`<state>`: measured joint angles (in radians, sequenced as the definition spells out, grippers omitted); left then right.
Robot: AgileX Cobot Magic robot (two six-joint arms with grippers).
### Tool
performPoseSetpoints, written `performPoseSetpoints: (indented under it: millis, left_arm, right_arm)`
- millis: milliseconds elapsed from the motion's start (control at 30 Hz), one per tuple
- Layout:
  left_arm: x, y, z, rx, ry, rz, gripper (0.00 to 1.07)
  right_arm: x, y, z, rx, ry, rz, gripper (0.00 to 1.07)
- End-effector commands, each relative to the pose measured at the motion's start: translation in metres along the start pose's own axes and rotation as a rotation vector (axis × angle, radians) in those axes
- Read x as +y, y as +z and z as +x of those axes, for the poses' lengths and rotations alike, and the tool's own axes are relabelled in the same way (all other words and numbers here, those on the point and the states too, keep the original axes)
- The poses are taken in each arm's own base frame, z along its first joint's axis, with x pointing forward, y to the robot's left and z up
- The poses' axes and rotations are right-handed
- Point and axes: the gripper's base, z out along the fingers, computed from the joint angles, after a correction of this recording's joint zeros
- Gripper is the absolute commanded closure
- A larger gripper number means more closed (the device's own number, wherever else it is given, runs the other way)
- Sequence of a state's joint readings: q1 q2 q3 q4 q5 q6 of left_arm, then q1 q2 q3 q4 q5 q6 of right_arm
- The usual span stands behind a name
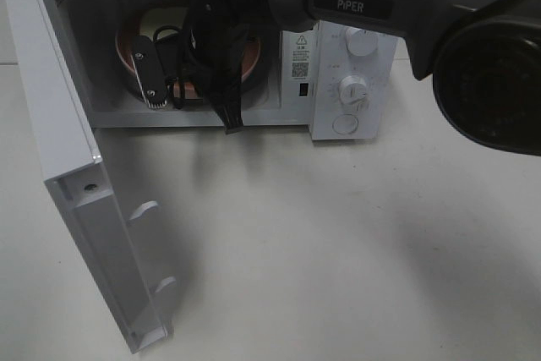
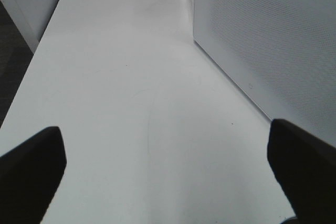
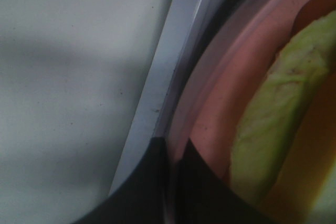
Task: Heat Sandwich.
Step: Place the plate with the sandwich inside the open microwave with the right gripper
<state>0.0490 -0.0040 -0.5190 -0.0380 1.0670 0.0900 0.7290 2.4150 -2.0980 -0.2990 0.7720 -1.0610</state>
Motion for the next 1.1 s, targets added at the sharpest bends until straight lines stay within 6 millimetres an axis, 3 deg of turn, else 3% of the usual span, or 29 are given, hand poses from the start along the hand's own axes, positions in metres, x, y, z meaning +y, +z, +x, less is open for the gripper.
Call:
performPoseSetpoints:
  millis: [33, 900, 1100]
  left_arm:
    - [0.0006, -0.0031, 0.0008, -0.024, 0.001, -0.011, 0.06]
    - [0.0022, -0.0031, 0.0007, -0.026, 0.011, -0.027, 0.06]
    - [0.0022, -0.0031, 0.0007, -0.026, 0.011, -0.027, 0.06]
  right_arm:
    - [-0.0078, -0.0024, 0.0019, -0.007, -0.018, 0.049, 1.07]
    - [-0.0118, -0.0008, 0.0078, -0.023, 0.0, 0.068, 1.02]
    - [-0.0103, -0.0007, 0.0066, -0.036, 0.021, 0.051, 0.95]
